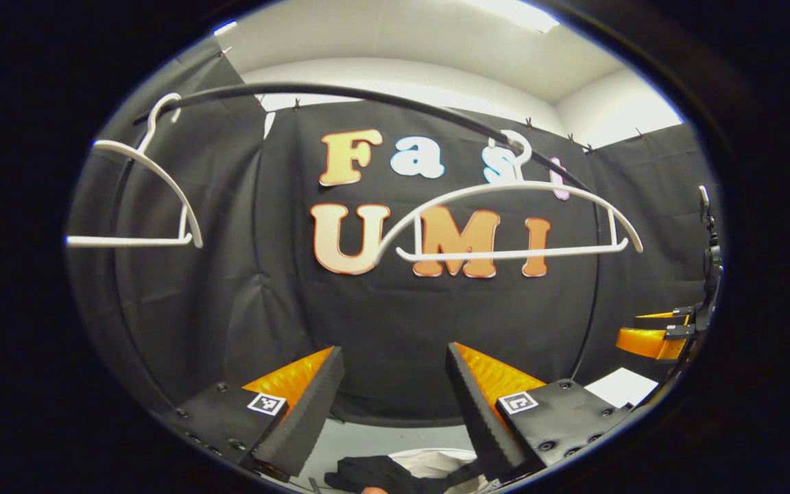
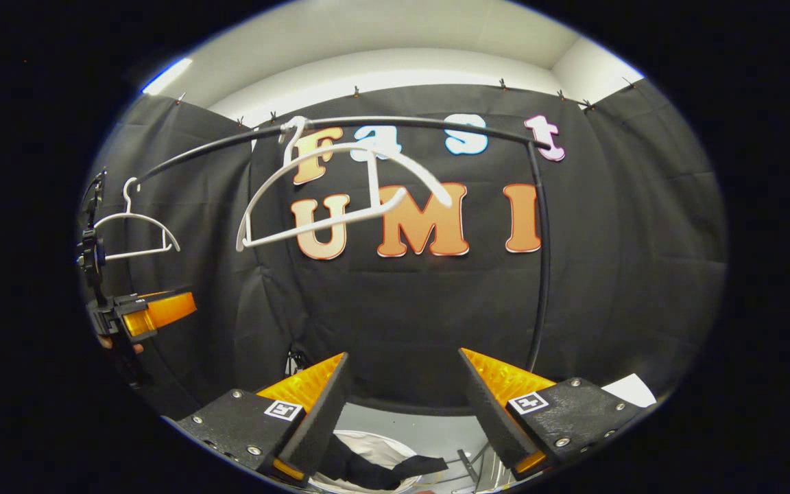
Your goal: Grasp the clothes on the hanger with both hands and then place them into the laundry hamper below.
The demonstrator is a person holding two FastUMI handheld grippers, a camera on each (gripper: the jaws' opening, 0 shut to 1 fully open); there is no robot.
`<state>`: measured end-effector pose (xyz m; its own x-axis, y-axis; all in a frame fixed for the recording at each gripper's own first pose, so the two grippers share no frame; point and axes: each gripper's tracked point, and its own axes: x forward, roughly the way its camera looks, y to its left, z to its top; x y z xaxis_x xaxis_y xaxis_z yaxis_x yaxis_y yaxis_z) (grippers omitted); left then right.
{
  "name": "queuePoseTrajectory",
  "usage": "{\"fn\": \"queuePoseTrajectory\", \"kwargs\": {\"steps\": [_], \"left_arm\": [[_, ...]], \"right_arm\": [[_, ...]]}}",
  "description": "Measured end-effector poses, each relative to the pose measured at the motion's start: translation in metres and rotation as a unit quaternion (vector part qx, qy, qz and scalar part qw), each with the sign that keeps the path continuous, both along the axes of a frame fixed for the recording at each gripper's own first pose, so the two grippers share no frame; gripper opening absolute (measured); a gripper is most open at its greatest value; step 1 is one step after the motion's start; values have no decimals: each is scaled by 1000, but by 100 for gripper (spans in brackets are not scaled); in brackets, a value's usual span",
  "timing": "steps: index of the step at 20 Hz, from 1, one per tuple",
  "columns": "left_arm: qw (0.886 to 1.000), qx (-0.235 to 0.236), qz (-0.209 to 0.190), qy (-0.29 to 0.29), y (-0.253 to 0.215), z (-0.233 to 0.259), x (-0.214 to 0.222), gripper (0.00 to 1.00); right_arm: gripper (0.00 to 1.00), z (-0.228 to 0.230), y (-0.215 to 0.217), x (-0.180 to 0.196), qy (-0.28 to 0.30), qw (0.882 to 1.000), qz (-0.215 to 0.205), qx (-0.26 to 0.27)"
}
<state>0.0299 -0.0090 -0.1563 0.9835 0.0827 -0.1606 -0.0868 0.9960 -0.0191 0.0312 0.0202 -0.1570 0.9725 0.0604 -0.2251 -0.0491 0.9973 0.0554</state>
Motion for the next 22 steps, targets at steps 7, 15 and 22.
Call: {"fn": "queuePoseTrajectory", "kwargs": {"steps": [7, 15, 22], "left_arm": [[998, 26, 30, -59, 28, 72, -12, 94], [994, 34, 32, -94, 36, 105, -21, 96], [996, 31, 31, -81, 40, 98, -21, 100]], "right_arm": [[100, 53, -28, -5, -43, 998, -21, -28], [100, 66, -28, -7, -58, 998, -20, -25], [100, 65, -26, -3, -60, 998, -21, -25]]}}
